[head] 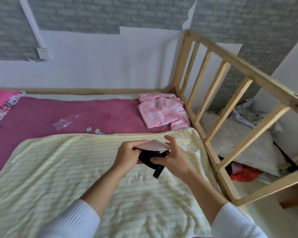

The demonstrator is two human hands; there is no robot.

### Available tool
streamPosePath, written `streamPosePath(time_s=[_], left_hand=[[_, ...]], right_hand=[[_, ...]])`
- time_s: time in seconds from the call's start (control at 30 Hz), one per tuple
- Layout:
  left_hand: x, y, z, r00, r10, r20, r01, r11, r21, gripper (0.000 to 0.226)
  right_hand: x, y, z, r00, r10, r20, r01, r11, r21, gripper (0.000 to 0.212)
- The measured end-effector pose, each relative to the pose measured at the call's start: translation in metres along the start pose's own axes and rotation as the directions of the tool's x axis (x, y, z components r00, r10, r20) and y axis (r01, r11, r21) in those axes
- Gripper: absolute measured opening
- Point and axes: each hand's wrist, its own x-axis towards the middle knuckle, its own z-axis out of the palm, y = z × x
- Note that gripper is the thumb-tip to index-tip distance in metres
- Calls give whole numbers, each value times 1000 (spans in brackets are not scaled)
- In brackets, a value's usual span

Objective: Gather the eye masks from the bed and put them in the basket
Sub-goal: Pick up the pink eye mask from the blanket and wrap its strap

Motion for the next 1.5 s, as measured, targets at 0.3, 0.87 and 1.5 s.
streamPosePath(time_s=[0.3,0.87,1.5], left_hand=[[11,22,-25,922,-183,341,292,906,-307,37],[28,17,-24,990,-127,-54,128,992,5,15],[35,35,-40,975,118,-190,-89,984,155,14]], right_hand=[[13,-24,-11,983,-175,-51,166,976,-143,34],[13,-46,-76,996,-89,8,42,541,840,35],[17,-42,-49,973,31,228,78,889,-452,37]])
